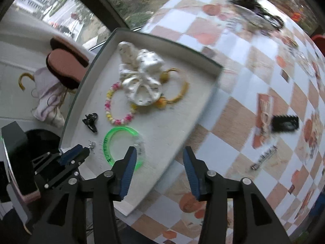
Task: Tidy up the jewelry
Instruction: 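Carry the bangle and charm into the grey tray and open both tools, then withdraw both tools from the tray back over the table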
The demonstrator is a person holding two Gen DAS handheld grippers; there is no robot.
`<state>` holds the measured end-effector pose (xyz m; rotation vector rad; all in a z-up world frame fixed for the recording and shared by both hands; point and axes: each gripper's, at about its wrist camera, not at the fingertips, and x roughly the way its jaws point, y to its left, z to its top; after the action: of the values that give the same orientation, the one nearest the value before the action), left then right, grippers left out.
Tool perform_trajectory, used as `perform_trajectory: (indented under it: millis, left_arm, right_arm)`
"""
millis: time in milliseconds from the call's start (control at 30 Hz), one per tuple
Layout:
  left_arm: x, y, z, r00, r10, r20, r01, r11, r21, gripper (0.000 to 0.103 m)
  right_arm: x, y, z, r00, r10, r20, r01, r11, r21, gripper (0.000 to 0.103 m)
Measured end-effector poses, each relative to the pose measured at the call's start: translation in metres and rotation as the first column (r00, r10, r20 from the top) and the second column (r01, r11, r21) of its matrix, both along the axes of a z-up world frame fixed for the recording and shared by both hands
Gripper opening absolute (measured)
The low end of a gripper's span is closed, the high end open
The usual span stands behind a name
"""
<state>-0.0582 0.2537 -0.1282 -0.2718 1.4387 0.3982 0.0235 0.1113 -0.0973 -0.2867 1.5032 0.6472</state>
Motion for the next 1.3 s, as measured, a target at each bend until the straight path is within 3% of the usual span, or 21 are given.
perform_trajectory:
  millis: [267, 300, 333, 367, 400, 467, 567, 667, 733, 967, 1300]
  left_arm:
    - [0.008, -0.013, 0.004, 0.999, -0.045, -0.023, 0.045, 0.999, 0.002, 0.016]
    - [0.009, -0.014, 0.005, 0.999, -0.046, -0.023, 0.046, 0.999, 0.002, 0.027]
    - [0.010, -0.015, 0.006, 0.999, -0.044, -0.026, 0.044, 0.999, 0.006, 0.082]
    - [0.011, -0.016, 0.009, 0.999, -0.034, -0.027, 0.035, 0.999, 0.028, 0.102]
    - [0.011, -0.018, 0.014, 1.000, -0.030, -0.006, 0.031, 0.997, 0.071, 0.103]
    - [0.016, -0.021, 0.016, 0.999, -0.049, -0.008, 0.050, 0.996, 0.076, 0.103]
    - [0.021, -0.024, 0.017, 0.997, -0.071, -0.018, 0.073, 0.993, 0.096, 0.103]
    - [0.025, -0.028, 0.022, 0.996, -0.092, -0.014, 0.093, 0.989, 0.115, 0.103]
    - [0.028, -0.032, 0.028, 0.994, -0.110, -0.001, 0.109, 0.987, 0.120, 0.103]
    - [0.048, -0.068, 0.046, 0.976, -0.213, 0.037, 0.208, 0.973, 0.102, 0.103]
    - [0.081, -0.151, 0.062, 0.920, -0.385, 0.077, 0.382, 0.922, 0.060, 0.103]
  right_arm:
    - [0.008, -0.060, -0.001, 0.989, -0.144, -0.013, 0.144, 0.990, -0.011, 0.057]
    - [0.009, -0.069, -0.001, 0.987, -0.163, -0.012, 0.162, 0.987, -0.014, 0.057]
    - [0.010, -0.078, -0.001, 0.983, -0.181, -0.013, 0.181, 0.983, -0.018, 0.057]
    - [0.011, -0.088, -0.001, 0.979, -0.203, -0.014, 0.203, 0.979, -0.021, 0.057]
    - [0.011, -0.097, -0.001, 0.976, -0.219, -0.015, 0.219, 0.976, -0.024, 0.057]
    - [0.012, -0.119, 0.001, 0.966, -0.256, -0.015, 0.256, 0.966, -0.028, 0.057]
    - [0.014, -0.152, 0.002, 0.949, -0.316, -0.019, 0.315, 0.949, -0.032, 0.070]
    - [0.015, -0.181, 0.001, 0.928, -0.371, -0.024, 0.370, 0.928, -0.037, 0.073]
    - [0.015, -0.199, -0.001, 0.912, -0.408, -0.029, 0.407, 0.913, -0.042, 0.081]
    - [0.011, -0.250, -0.005, 0.862, -0.505, -0.037, 0.502, 0.863, -0.056, 0.081]
    - [-0.006, -0.304, -0.016, 0.814, -0.579, -0.052, 0.573, 0.815, -0.088, 0.081]
